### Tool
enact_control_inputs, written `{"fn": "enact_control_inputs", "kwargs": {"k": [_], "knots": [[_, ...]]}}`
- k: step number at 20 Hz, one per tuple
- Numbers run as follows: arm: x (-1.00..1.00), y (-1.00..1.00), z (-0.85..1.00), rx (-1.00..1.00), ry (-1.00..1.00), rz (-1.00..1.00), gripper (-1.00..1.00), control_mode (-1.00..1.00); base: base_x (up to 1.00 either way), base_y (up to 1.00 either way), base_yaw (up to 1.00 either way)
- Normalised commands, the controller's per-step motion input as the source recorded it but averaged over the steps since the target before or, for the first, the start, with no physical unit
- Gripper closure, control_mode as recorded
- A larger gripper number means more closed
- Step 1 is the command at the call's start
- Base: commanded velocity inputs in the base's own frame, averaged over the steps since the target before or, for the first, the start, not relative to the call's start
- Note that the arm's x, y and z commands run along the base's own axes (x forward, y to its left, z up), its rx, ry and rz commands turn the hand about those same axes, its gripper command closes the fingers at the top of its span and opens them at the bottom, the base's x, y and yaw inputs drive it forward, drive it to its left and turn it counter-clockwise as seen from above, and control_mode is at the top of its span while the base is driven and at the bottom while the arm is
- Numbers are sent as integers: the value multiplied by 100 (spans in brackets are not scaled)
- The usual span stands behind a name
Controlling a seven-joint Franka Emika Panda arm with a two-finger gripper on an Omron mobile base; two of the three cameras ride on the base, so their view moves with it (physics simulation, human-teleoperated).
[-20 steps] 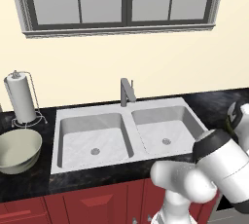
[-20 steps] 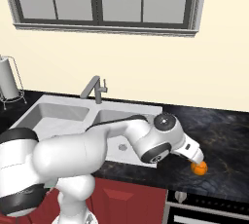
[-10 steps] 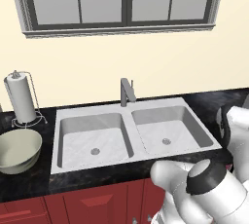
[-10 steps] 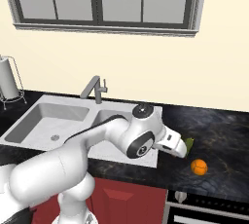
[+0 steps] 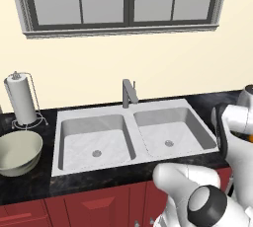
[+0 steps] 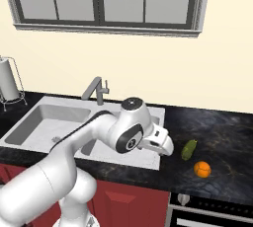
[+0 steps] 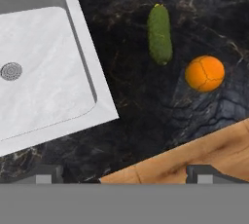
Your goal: Remove the cucumber and orange from the sink. Then move the bowl and cup from the counter to the sink for washing.
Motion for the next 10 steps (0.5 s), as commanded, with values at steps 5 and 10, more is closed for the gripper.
{"fn": "enact_control_inputs", "kwargs": {"k": [5, 10], "knots": [[-9, 47, 5, 10, 14, 5, -100, -100, 0, 0, 0], [-11, 49, 4, 4, 12, 3, -100, -100, 0, 0, 0]]}}
